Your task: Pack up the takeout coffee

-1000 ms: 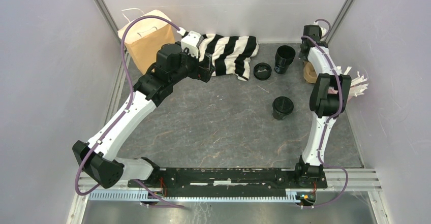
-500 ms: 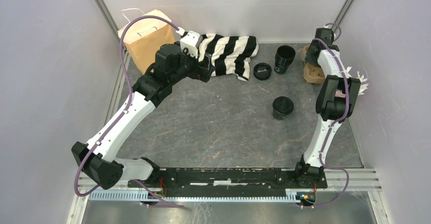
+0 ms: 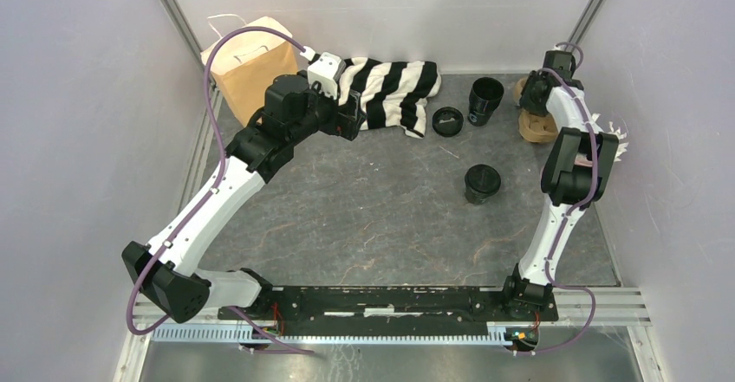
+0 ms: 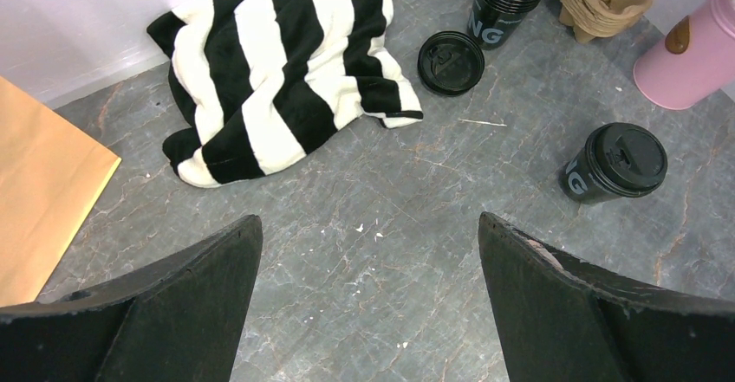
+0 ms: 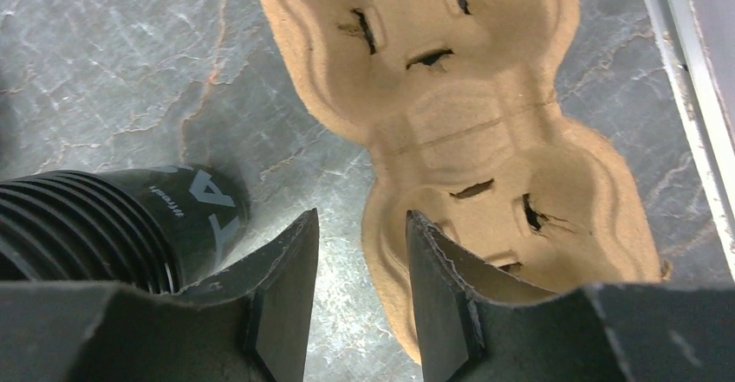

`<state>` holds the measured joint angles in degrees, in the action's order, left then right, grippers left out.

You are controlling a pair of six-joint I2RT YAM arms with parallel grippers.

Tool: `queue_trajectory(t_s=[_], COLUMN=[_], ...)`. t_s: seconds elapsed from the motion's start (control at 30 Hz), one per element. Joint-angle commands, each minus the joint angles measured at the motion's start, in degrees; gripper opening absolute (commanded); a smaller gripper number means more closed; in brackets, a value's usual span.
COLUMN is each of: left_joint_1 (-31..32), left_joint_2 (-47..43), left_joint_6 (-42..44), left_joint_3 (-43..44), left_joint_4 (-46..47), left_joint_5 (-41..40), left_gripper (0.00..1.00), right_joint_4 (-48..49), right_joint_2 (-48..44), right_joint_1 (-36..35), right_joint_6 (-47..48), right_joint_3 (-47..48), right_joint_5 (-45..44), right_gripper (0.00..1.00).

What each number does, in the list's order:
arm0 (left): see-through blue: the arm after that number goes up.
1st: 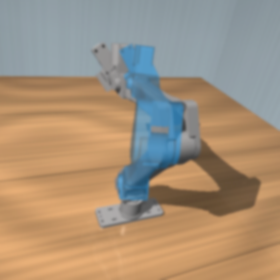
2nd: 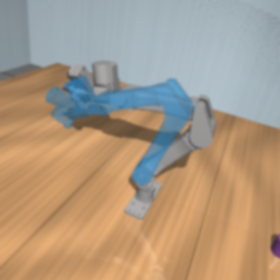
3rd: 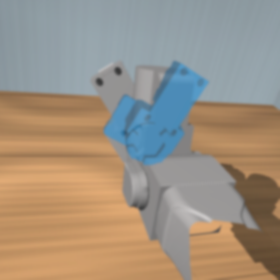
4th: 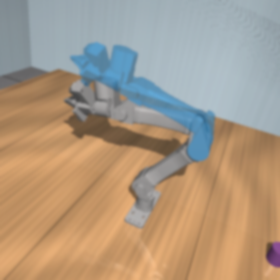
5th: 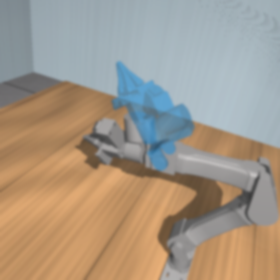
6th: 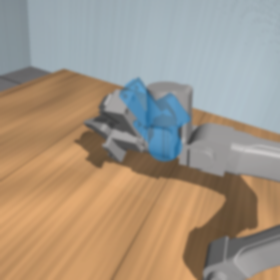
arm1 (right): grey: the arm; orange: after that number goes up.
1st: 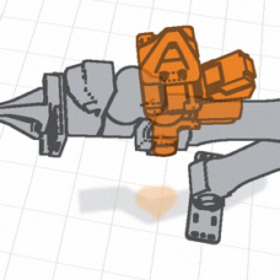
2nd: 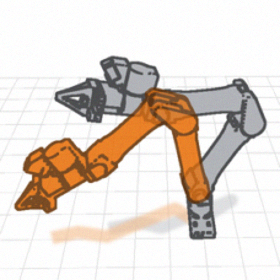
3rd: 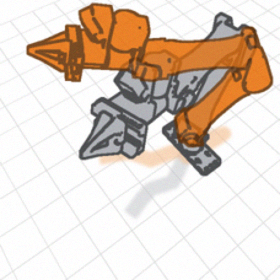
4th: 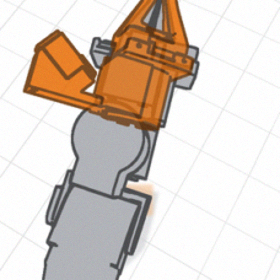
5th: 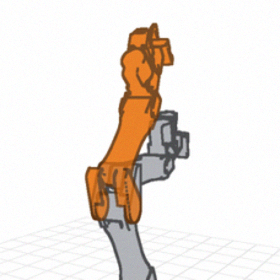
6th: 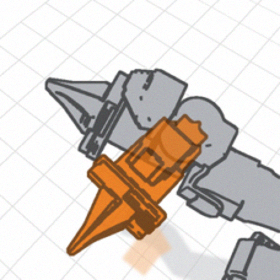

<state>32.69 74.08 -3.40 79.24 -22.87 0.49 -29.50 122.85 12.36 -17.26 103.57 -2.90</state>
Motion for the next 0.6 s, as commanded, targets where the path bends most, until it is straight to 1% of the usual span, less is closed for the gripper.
queue_trajectory(t_s=[0.0,0.13,0.27,0.33,0.4,0.47,0.57], left_joint_1=[-0.34,-0.34,-0.34,-0.34,-0.34,-0.34,-0.34], left_joint_2=[-0.23,-0.25,-0.43,-0.48,-0.54,-0.65,-0.56], left_joint_6=[2.87,2.83,2.74,2.78,2.83,2.87,2.76], left_joint_3=[2.73,2.6,2.5,2.56,2.63,2.53,2.35], left_joint_4=[0.96,0.88,0.83,0.9,0.9,0.86,1.03], left_joint_5=[0.05,0.23,0.4,0.39,0.37,0.35,0.53], left_gripper=[1.0,1.0,1.0,1.0,1.0,1.0,1.0], right_joint_4=[4.53,6.14,6.48,6.55,6.97,7.1,7.56], right_joint_2=[0.07,-0.37,-0.19,-0.41,-0.93,-1.53,-1.73], right_joint_1=[1.12,1.54,1.86,1.93,1.95,2.03,2.46], right_joint_6=[-1.0,-2.35,-3.03,-3.27,-3.25,-3.39,-4.33], right_joint_3=[-1.6,-2.62,-2.49,-2.57,-2.67,-2.62,-3.06], right_joint_5=[5.04,6.57,7.44,7.65,8.34,8.43,9.47], right_gripper=[0.45,0.34,0.19,0.13,0.12,0.21,0.27])
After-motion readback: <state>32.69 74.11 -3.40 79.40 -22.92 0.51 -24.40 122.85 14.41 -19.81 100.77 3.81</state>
